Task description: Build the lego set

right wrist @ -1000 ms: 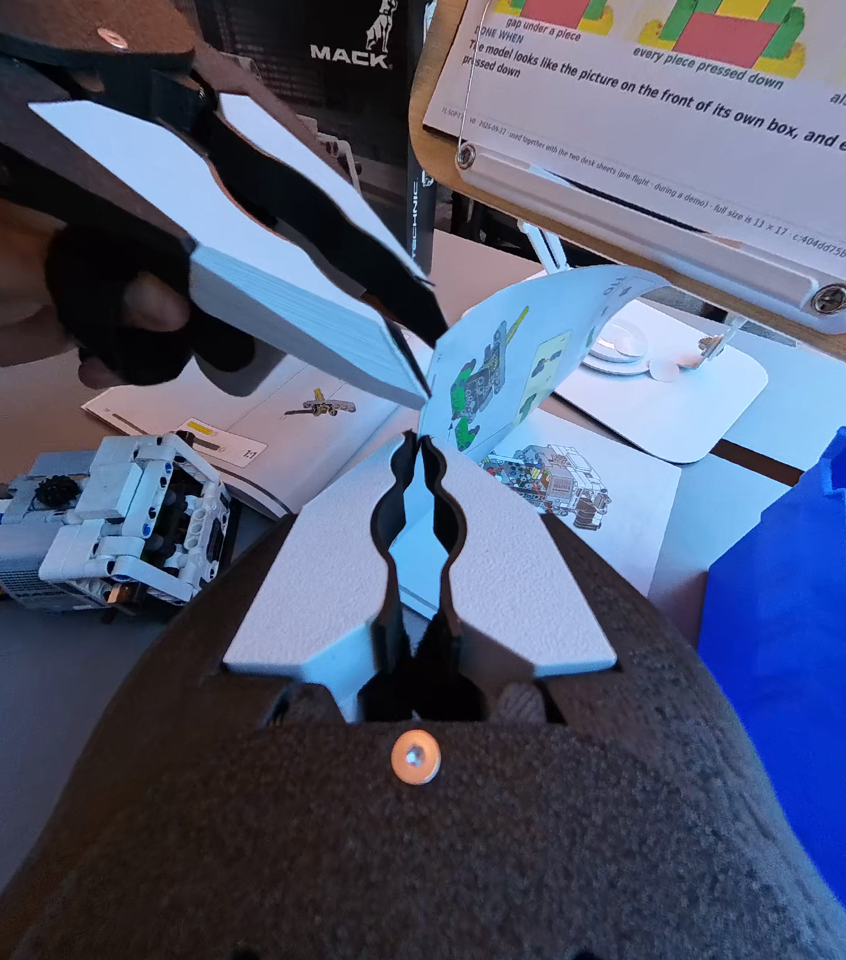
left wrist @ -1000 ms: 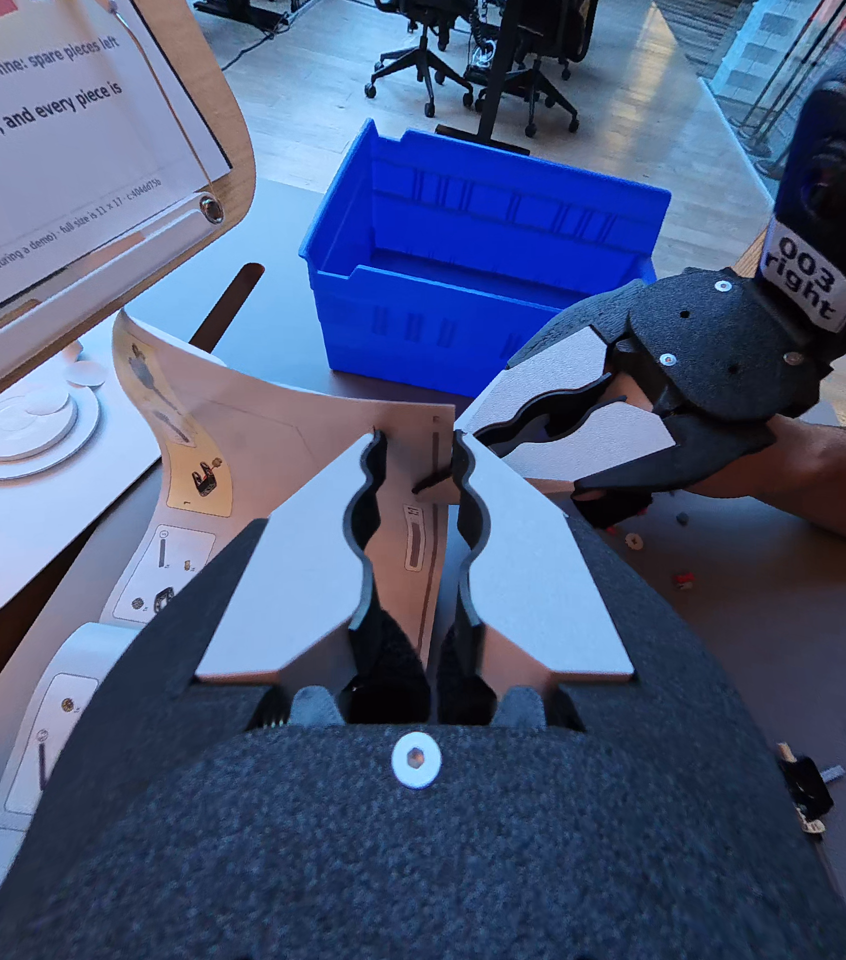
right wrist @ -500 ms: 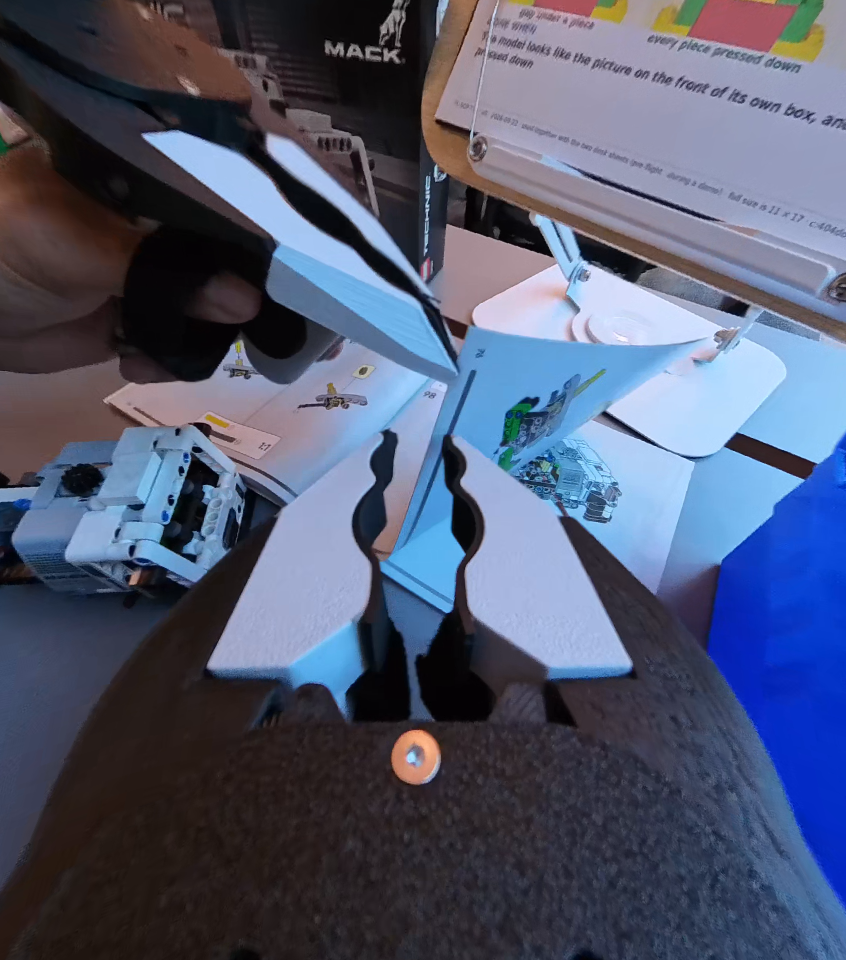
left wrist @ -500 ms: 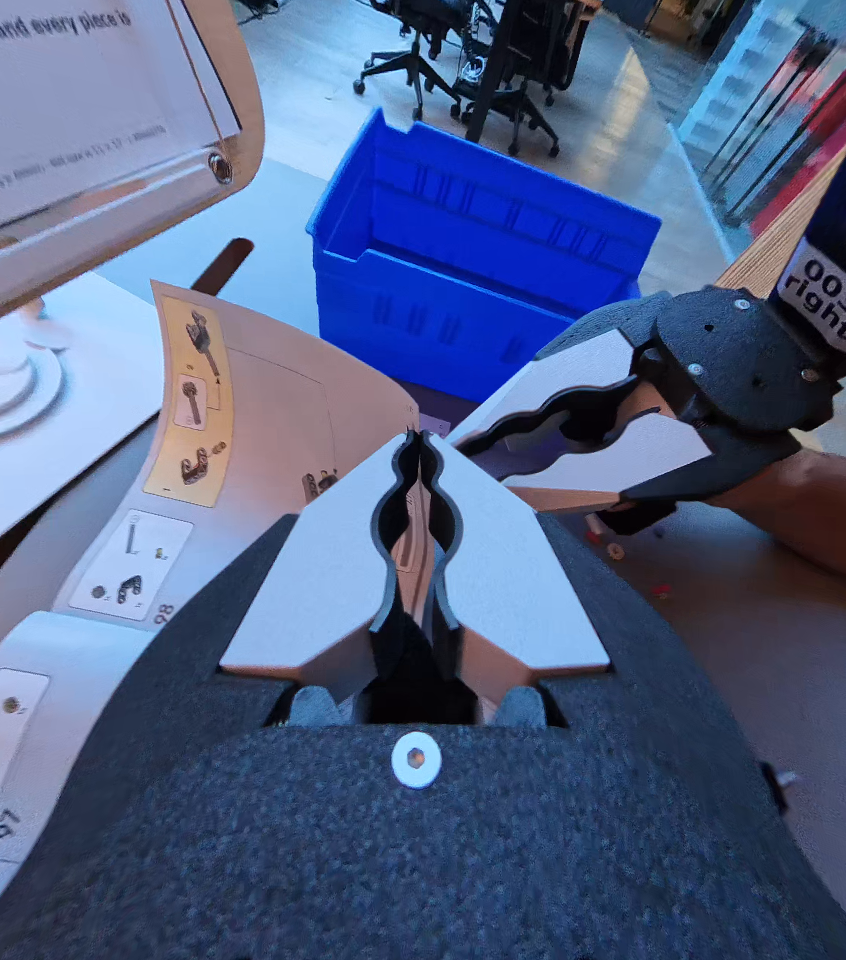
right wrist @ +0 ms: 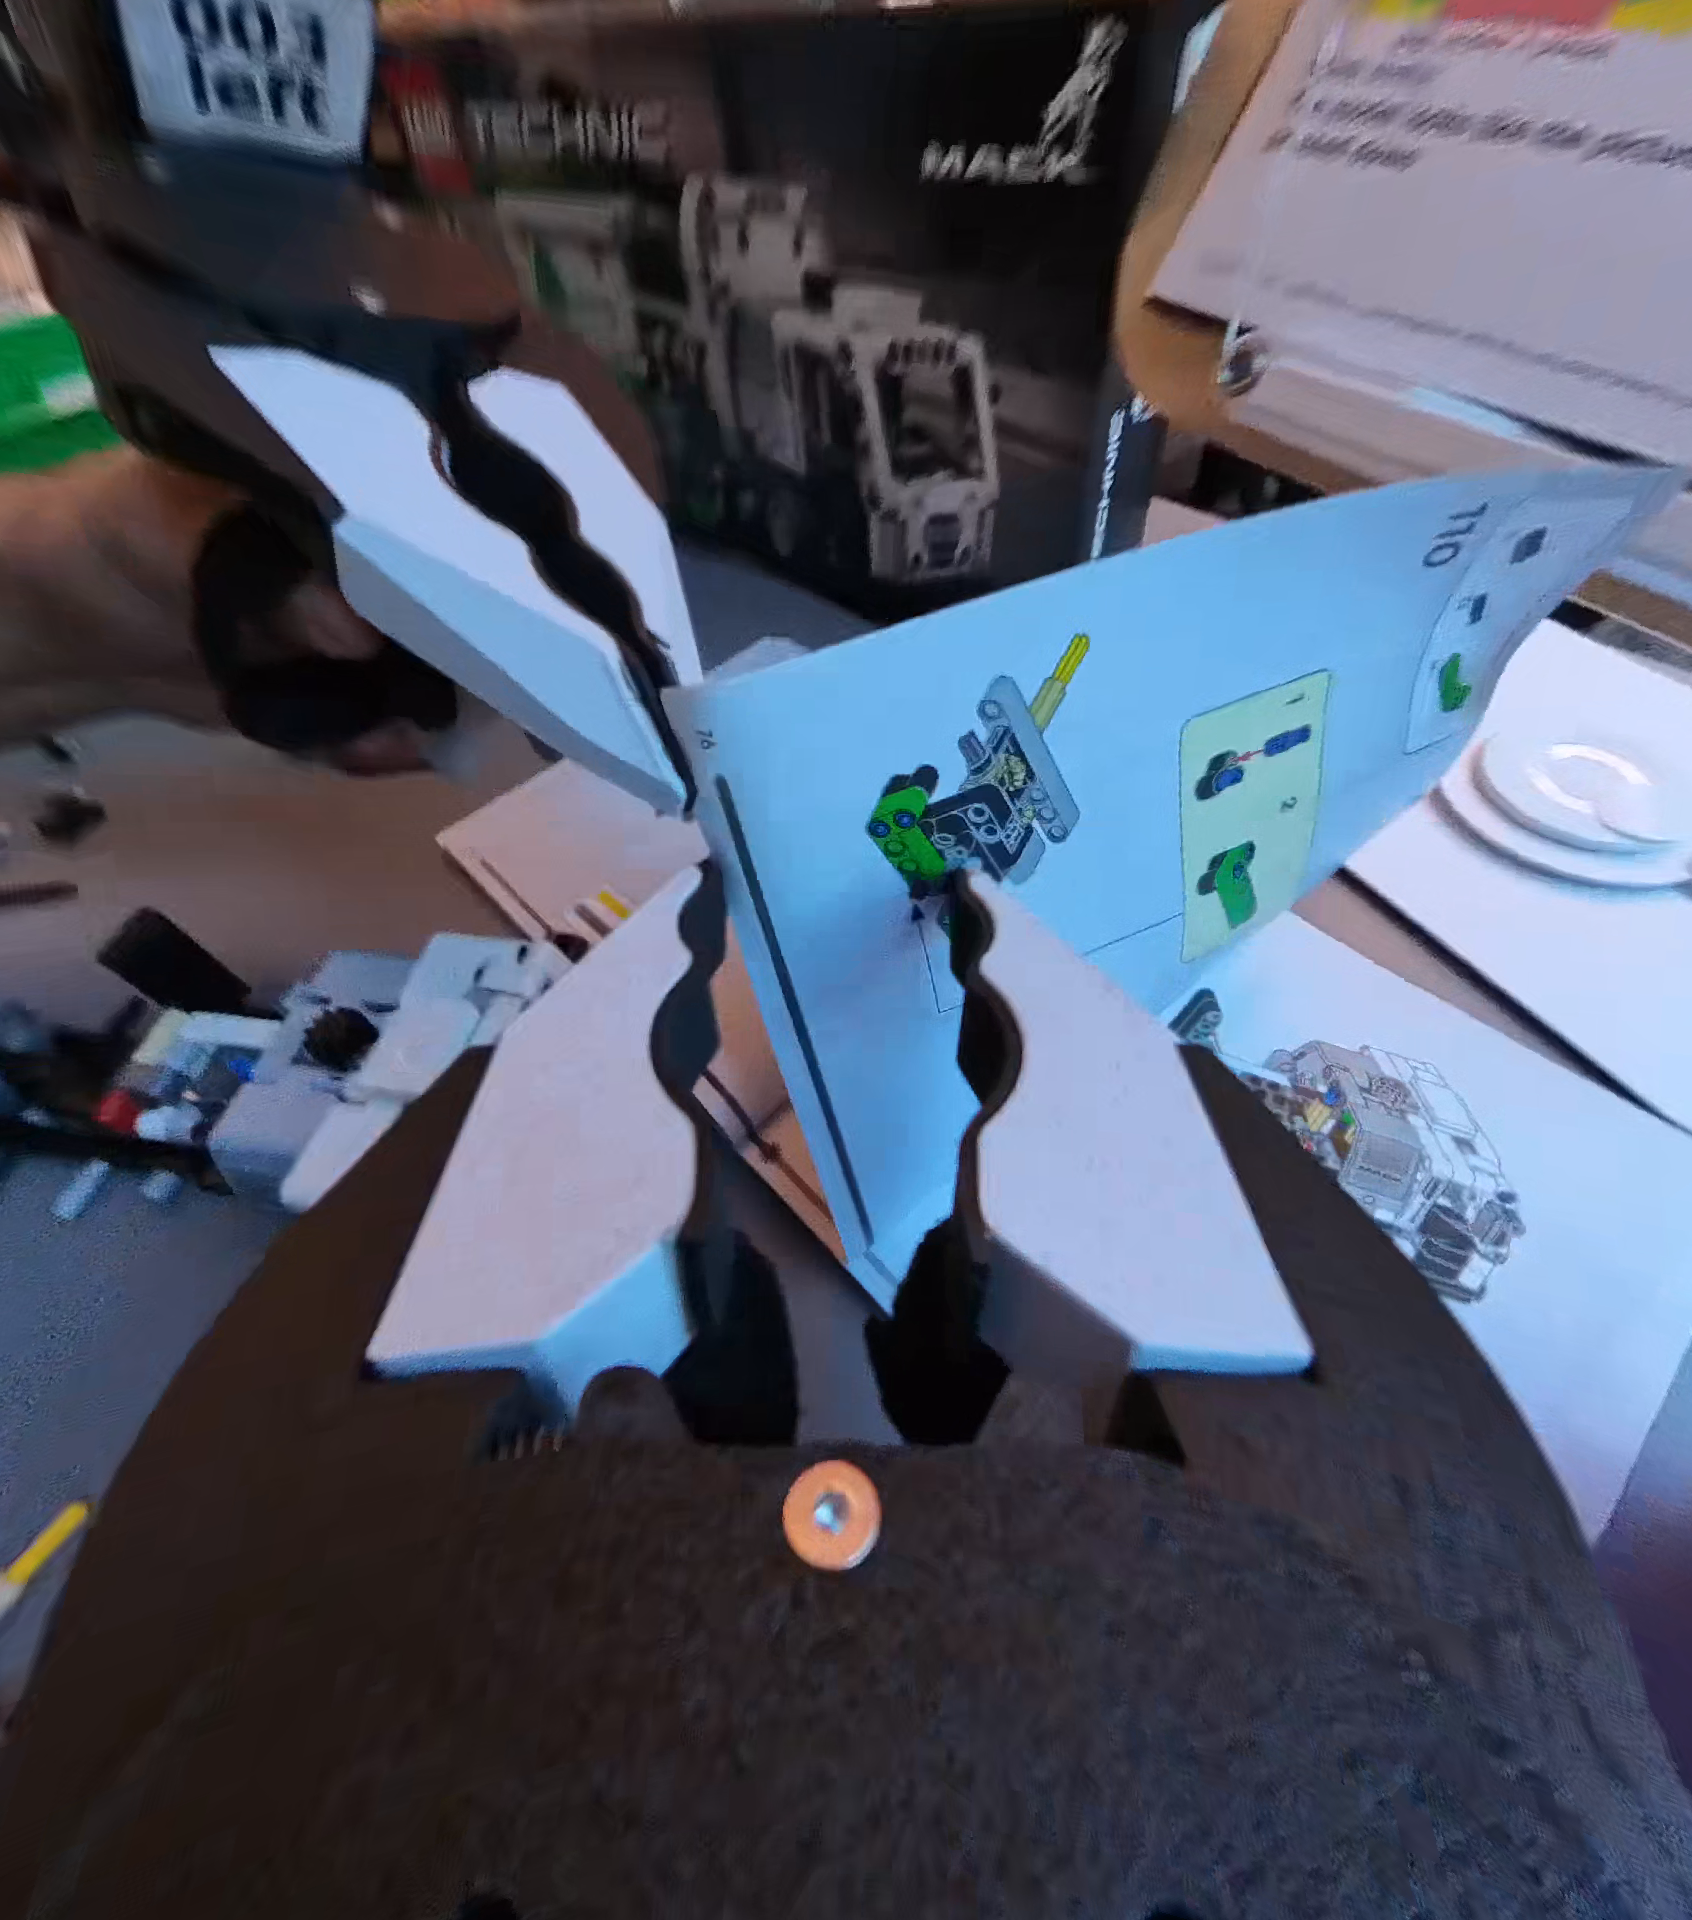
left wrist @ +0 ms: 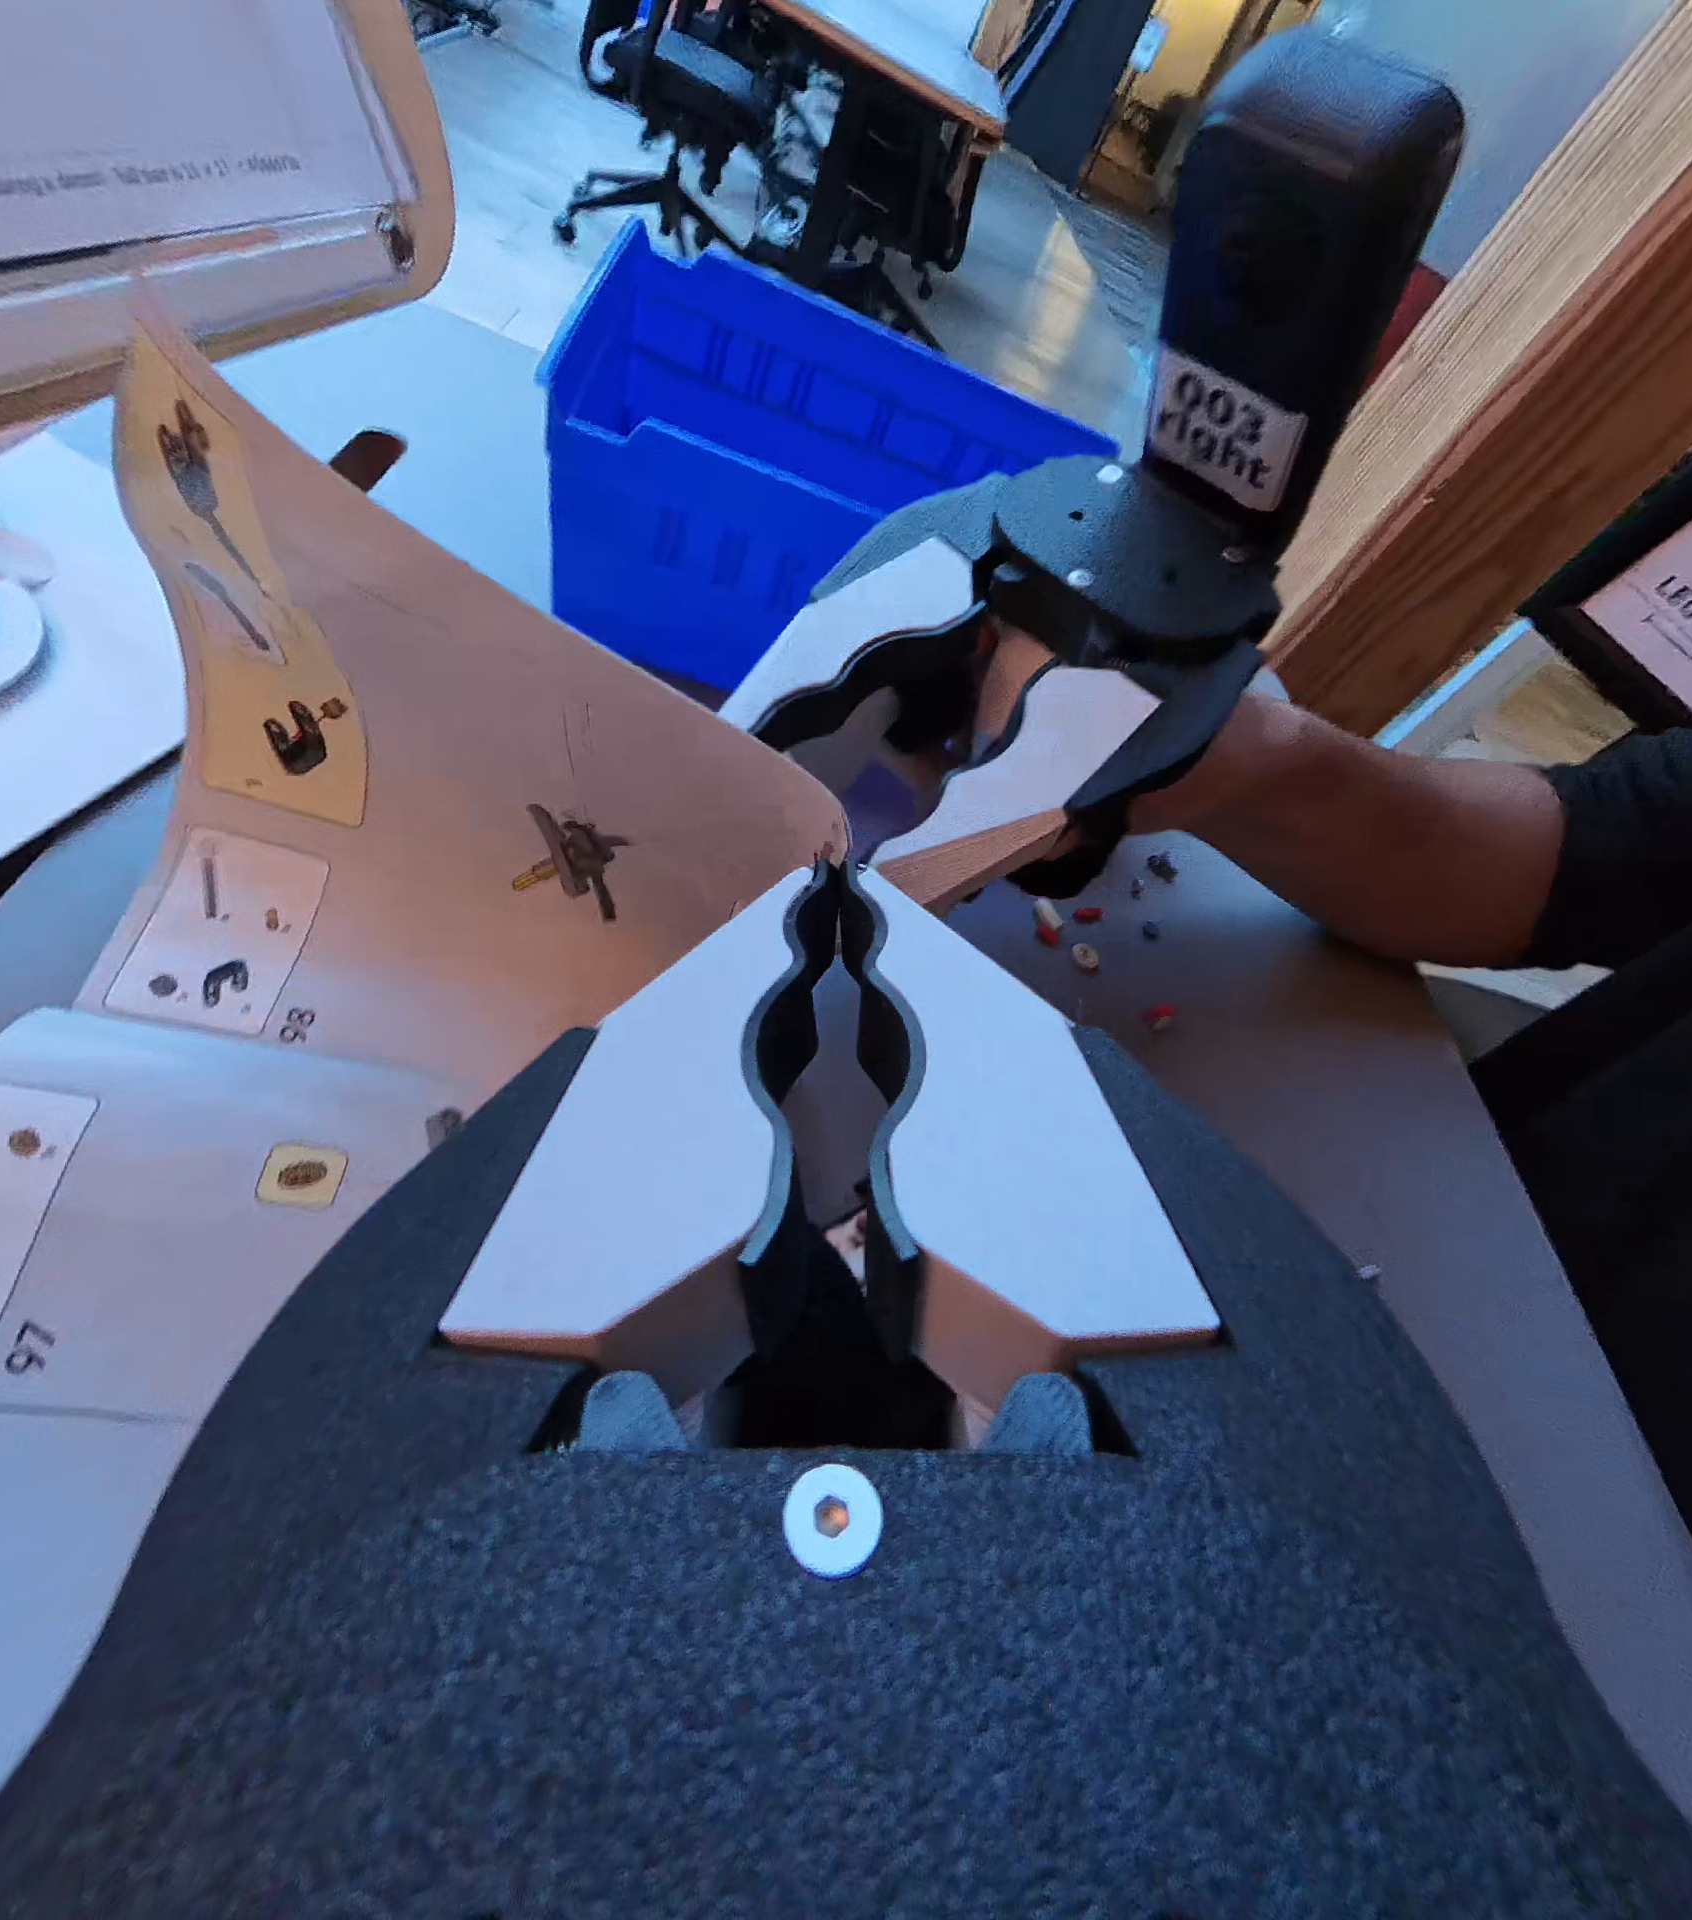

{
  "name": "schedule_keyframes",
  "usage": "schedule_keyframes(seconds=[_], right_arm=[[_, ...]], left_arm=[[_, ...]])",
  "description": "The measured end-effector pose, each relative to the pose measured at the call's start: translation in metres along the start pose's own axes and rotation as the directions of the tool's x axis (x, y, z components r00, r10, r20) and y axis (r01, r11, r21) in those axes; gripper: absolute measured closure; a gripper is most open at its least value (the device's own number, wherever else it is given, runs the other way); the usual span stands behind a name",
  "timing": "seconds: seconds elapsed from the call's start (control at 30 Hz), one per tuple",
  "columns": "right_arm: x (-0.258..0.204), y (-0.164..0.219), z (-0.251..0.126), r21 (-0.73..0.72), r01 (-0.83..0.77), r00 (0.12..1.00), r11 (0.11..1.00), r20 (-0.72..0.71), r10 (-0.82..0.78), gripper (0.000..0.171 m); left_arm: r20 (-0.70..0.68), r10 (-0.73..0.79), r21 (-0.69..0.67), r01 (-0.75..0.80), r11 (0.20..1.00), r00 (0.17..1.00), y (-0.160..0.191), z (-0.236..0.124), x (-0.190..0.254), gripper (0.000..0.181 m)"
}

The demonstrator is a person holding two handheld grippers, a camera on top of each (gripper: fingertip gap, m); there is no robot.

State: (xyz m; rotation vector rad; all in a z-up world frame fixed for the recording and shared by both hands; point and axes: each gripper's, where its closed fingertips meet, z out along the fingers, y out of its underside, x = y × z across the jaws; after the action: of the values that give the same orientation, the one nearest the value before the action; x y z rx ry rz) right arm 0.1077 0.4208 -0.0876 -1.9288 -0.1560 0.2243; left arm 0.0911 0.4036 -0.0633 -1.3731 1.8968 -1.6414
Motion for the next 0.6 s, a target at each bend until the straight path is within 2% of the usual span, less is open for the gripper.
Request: schedule_keyframes(seconds=[0.07, 0.13, 0.17, 0.27, 0.33, 0.47, 0.53, 0.6], right_arm=[[-0.004, 0.002, 0.005, -0.03, 0.046, 0.999, 0.999, -0.002, -0.046, 0.14], [-0.001, 0.003, 0.005, -0.042, 0.099, 0.992, 0.994, -0.075, -0.102, 0.169], [-0.001, 0.005, 0.004, -0.051, 0.143, 0.983, 0.988, -0.11, -0.148, 0.171], [-0.005, 0.013, 0.004, -0.09, 0.261, 0.948, 0.961, -0.164, -0.273, 0.171], [-0.007, 0.019, 0.004, -0.119, 0.315, 0.926, 0.942, -0.177, -0.333, 0.171], [0.004, 0.029, -0.011, -0.181, 0.29, 0.916, 0.94, -0.232, -0.328, 0.167], [0.01, 0.043, -0.028, -0.242, 0.178, 0.938, 0.954, -0.251, -0.238, 0.166], [0.012, 0.066, -0.049, -0.342, 0.052, 0.948, 0.938, -0.279, -0.154, 0.131]], left_arm=[[0.03, -0.018, -0.016, 0.018, 1.0, 0.999, 0.006, -0.004, -0.004, 0.181], [0.028, -0.066, -0.02, 0.067, 0.998, 0.997, 0.01, -0.009, -0.005, 0.178], [0.022, -0.101, -0.019, 0.102, 0.995, 0.995, 0.011, -0.011, -0.004, 0.165], [0.085, -0.218, 0.011, 0.218, 0.976, 0.972, 0.012, -0.024, -0.02, 0.145], [0.1, -0.304, 0.047, 0.301, 0.953, 0.947, 0.009, -0.03, -0.033, 0.14], [0.084, -0.423, 0.047, 0.42, 0.906, 0.902, 0.013, -0.024, -0.049, 0.129], [0.127, -0.367, 0.008, 0.369, 0.929, 0.922, 0.02, -0.015, -0.053, 0.124], [0.196, -0.193, -0.112, 0.217, 0.97, 0.961, 0.031, 0.002, -0.056, 0.119]])
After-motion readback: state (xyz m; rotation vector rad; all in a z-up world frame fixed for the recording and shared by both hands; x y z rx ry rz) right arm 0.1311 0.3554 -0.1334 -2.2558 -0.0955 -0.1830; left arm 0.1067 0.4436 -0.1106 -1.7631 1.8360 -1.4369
